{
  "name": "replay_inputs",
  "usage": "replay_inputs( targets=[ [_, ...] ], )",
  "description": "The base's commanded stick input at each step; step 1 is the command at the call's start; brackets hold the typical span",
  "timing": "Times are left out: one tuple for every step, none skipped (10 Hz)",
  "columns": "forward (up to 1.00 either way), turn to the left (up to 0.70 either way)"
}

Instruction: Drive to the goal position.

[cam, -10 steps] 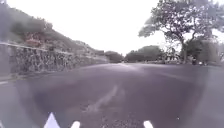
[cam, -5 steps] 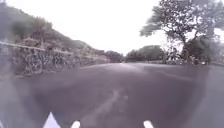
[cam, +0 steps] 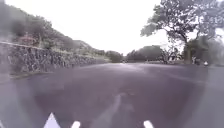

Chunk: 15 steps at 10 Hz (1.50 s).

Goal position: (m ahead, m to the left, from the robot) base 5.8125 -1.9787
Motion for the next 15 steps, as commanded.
replay_inputs(
  targets=[
    [0.7, 0.0],
    [0.7, 0.0],
    [0.7, 0.0],
    [0.7, 0.0],
    [0.7, 0.0],
    [0.7, 0.0],
    [0.7, 0.0],
    [0.7, 0.0],
    [0.7, 0.0],
    [0.7, 0.0],
    [0.7, 0.0],
    [0.7, 0.0],
    [0.7, 0.0],
    [0.7, 0.0],
    [0.7, 0.0]
  ],
)
